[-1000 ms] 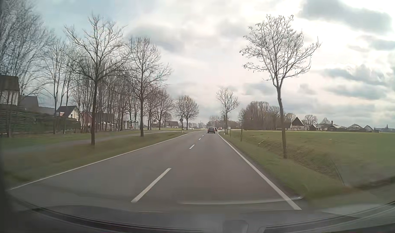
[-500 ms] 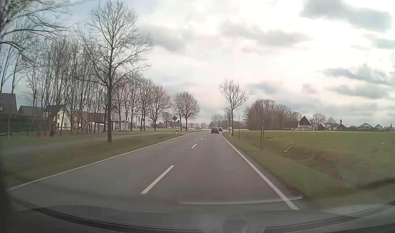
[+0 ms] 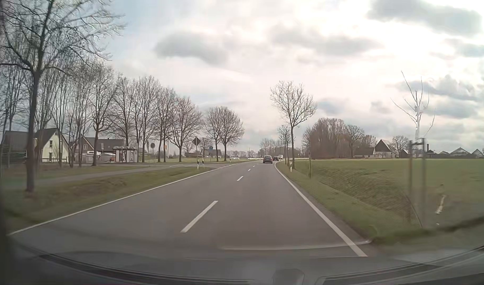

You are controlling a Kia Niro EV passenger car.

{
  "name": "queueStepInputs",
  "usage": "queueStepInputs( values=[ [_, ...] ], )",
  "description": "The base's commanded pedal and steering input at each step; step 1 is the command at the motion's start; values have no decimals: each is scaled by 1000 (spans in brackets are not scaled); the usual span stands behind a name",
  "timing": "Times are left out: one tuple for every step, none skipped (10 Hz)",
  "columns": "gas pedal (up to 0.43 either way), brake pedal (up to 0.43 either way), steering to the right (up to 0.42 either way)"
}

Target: Follow the waypoints while adhering to traffic rules and regulations

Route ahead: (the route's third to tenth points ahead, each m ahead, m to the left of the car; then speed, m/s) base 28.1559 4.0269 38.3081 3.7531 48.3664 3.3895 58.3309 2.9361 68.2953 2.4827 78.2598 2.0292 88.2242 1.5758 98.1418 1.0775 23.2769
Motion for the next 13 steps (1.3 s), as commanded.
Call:
queueStepInputs(
  values=[
    [260, 0, 2],
    [260, 0, 2],
    [260, 0, 2],
    [260, 0, 3],
    [260, 0, 4],
    [260, 0, 6],
    [260, 0, 8],
    [260, 0, 9],
    [260, 0, 9],
    [260, 0, 12],
    [260, 0, 12],
    [268, 0, 12],
    [268, 0, 12]
  ],
)
